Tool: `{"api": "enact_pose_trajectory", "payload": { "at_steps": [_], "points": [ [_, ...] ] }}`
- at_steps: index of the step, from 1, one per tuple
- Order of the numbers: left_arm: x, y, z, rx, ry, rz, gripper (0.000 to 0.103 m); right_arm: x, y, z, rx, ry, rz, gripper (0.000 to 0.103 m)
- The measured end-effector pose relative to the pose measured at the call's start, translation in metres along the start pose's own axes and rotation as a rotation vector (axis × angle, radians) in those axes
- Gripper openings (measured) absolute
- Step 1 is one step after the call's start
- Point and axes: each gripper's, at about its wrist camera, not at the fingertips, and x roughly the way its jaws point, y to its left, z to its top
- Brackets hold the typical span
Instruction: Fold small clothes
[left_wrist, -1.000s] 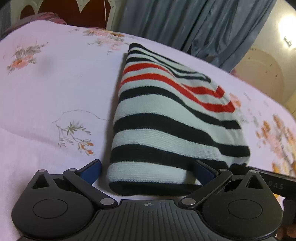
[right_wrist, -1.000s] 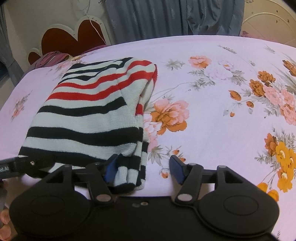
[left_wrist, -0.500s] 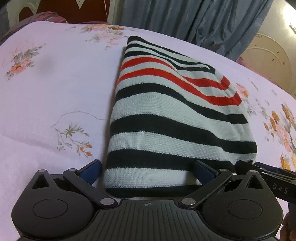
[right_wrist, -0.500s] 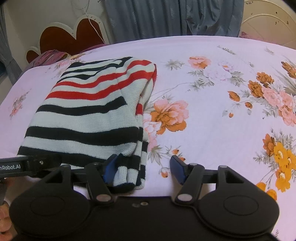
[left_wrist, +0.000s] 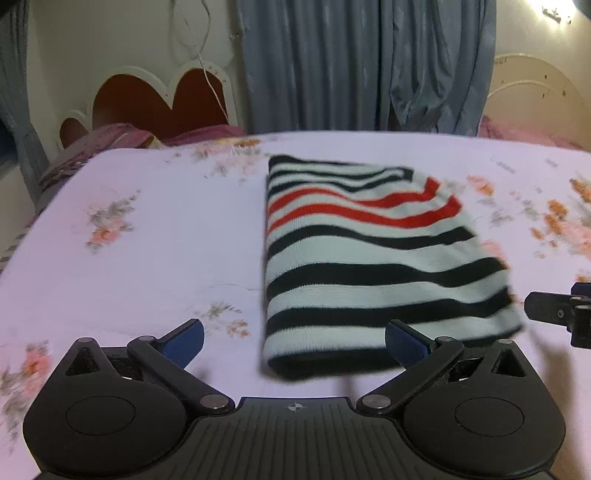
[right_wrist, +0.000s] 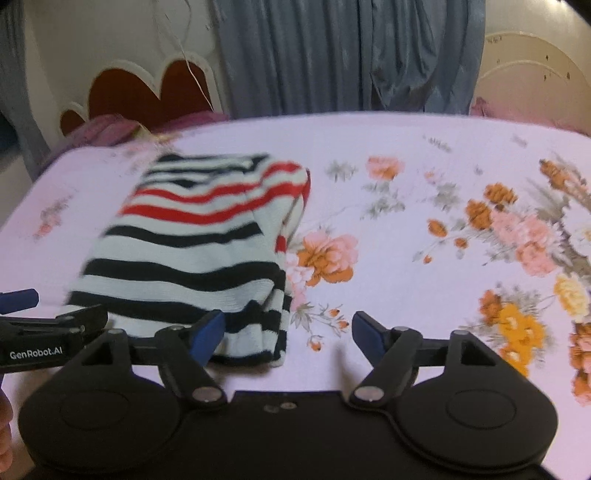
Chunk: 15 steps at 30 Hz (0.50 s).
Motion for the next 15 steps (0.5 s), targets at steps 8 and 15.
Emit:
{"api": "enact_pose_trajectory", "payload": {
  "at_steps": [8,15],
  "points": [
    [-0.110,0.012,-0.024,-0.043,-0.048,0.016,0.103,-0.103,0.007,-0.020,-0.072,-0.111,0.062,0.083],
    [-0.198,0.009,-0.064,-0.050,-0.086,0.019,0.103,-0.202,0.014,-0.055,-0.136,-0.245,0.066,0.089]
  ]
}}
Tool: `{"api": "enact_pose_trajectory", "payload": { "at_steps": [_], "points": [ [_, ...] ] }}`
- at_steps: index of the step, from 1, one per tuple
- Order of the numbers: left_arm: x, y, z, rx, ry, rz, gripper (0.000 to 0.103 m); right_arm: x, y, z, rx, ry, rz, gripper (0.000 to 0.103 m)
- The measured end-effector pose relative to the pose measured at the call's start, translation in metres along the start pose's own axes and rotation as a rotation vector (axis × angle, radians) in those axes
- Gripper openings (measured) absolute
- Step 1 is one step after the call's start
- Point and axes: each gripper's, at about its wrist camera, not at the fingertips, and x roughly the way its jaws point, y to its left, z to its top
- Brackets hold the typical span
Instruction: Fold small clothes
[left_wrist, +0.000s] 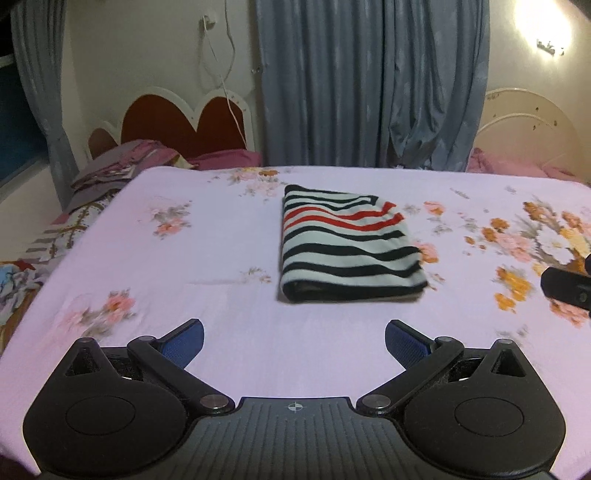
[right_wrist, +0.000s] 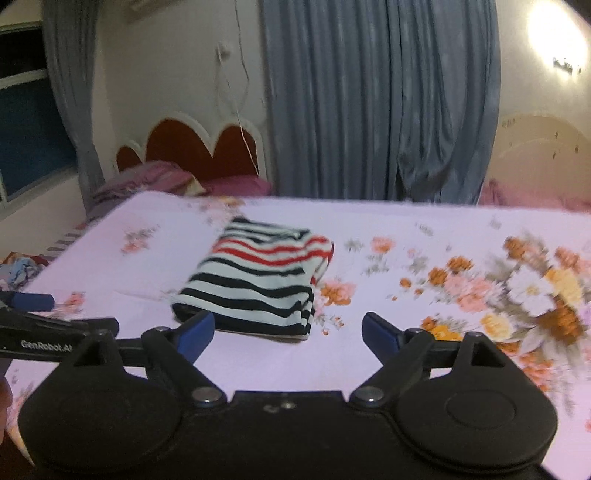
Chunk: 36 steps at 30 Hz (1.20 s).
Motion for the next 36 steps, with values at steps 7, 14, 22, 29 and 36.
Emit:
{"api": "enact_pose_trajectory", "payload": {
  "at_steps": [7,14,22,29,36],
  "points": [
    [-0.079,0.005,-0.028,-0.055,-0.029,-0.014,0.103,-0.079,0.011,-0.019,0.004,-0.086,0.008,0.090],
    [-0.137,0.016,-0.051,-0.072,-0.080,0.005,0.103,-0.122,0.026,-0.035,-0.014,-0.129,-0.012,0.091],
    [-0.172,0.021,-0.061,-0.082,-0.123,-0.002,0.103,-0.141,0.033,-0.045,-0.017,-0.150,-0.005,0.091],
    [-0.179,0.021,-0.067,-0.090,-0.124,-0.003,0.103,-0.147,0.034,-0.048,-0.014,-0.162,0.003,0.092],
    [-0.182,0.022,-0.067,-0.087,-0.130,0.001,0.103,-0.152,0.038,-0.049,-0.016,-0.175,0.002,0.092]
  ]
}}
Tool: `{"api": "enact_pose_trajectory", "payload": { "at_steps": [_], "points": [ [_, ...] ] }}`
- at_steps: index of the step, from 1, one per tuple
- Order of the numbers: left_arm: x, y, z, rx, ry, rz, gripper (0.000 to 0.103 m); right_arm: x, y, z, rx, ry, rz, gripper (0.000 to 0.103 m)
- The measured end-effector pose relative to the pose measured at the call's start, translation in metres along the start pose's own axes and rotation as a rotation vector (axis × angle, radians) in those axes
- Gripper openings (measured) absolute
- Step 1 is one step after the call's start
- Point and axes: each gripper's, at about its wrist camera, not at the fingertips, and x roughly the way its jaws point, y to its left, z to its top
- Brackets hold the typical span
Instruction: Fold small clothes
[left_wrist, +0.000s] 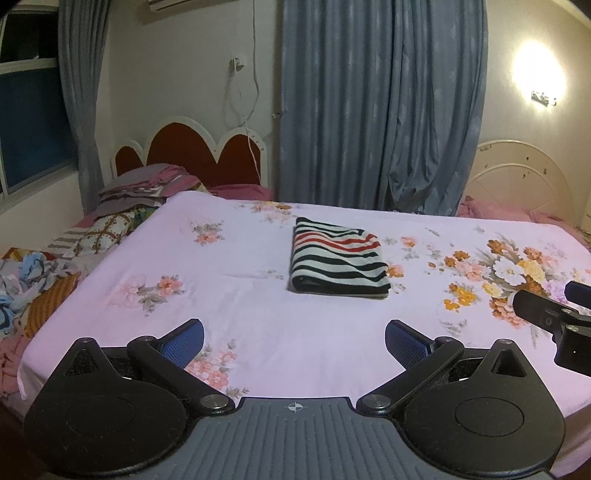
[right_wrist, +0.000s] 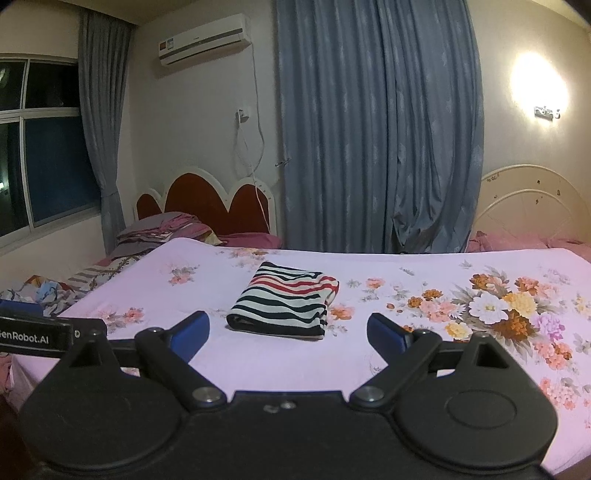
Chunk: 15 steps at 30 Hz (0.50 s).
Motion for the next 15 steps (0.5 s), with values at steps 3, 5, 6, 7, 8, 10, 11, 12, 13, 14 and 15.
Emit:
{"api": "enact_pose_trajectory", "payload": {
  "at_steps": [3,5,6,7,8,10,11,12,13,14,15],
  "points": [
    [-0.0009,0.0007,0.0007,0.002,-0.001,-0.002,0.103,-0.0011,0.0013,-0.0008,0.000,0.001,-0.004,0.092],
    [-0.0007,0.0009,0.0021,0.007,-0.002,-0.003,0.103,-0.0018,0.0026,-0.0018,-0.002,0.005,-0.008,0.092],
    [-0.0008,0.0013,0.0032,0.008,-0.002,-0.005,0.103,-0.0019,0.0028,-0.0018,-0.002,0.005,-0.010,0.092],
    [-0.0007,0.0001,0.0032,0.007,-0.002,-0.006,0.103,-0.0018,0.0027,-0.0015,-0.001,0.006,-0.011,0.092],
    [0.0000,0.0001,0.0042,0.008,-0.001,-0.010,0.103,-0.0020,0.0028,-0.0014,0.001,0.006,-0.013,0.092],
    [0.0014,0.0008,0.0065,0.010,-0.002,-0.016,0.103,-0.0026,0.0027,-0.0009,0.002,0.005,-0.020,0.092],
    [0.0028,0.0005,0.0074,0.012,-0.001,-0.016,0.103,-0.0029,0.0025,-0.0011,0.003,0.005,-0.023,0.092],
    [0.0025,-0.0004,0.0070,0.011,-0.001,-0.018,0.103,-0.0030,0.0022,-0.0008,0.003,0.005,-0.025,0.092],
    [0.0037,-0.0004,0.0078,0.011,0.001,-0.022,0.103,-0.0035,0.0023,-0.0009,0.003,0.006,-0.027,0.092],
    [0.0045,-0.0012,0.0078,0.012,0.002,-0.025,0.103,-0.0036,0.0032,-0.0008,0.004,0.006,-0.028,0.092],
    [0.0056,-0.0016,0.0084,0.014,0.003,-0.026,0.103,-0.0032,0.0031,-0.0006,0.005,0.007,-0.030,0.092]
  ]
}}
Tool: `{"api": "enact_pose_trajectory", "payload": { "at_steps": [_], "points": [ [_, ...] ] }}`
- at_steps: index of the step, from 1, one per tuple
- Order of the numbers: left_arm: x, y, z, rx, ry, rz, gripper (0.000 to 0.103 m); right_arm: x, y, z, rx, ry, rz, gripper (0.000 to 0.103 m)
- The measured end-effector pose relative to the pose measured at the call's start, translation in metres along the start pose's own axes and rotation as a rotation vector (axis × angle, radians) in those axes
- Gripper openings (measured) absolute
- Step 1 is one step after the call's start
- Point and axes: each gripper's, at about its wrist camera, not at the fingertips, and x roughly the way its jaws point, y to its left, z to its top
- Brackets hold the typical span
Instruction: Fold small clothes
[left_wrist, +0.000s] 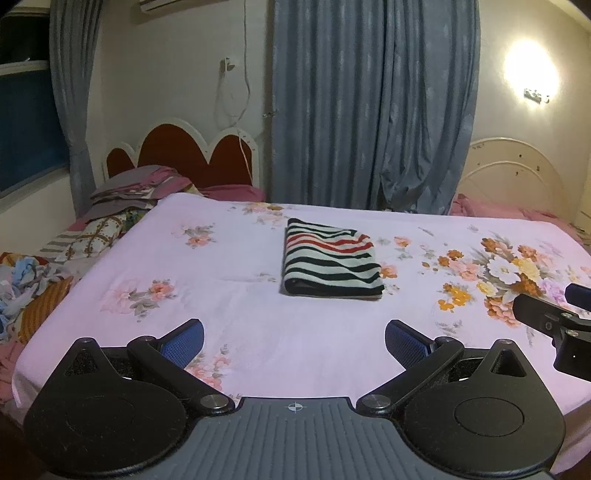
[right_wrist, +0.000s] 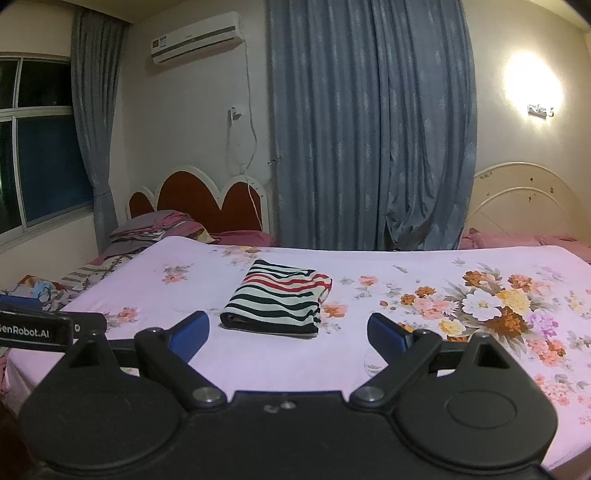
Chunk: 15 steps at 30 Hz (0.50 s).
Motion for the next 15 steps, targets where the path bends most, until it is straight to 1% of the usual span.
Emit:
{"api": "enact_pose_trajectory", "payload": {
  "at_steps": [15],
  "points": [
    [0.0078,-0.0032,-0.0022,0.003,0.003,0.009,0.103,0.0074,0.0001,-0.0013,0.002,0.012,0.001,0.092]
  ]
}}
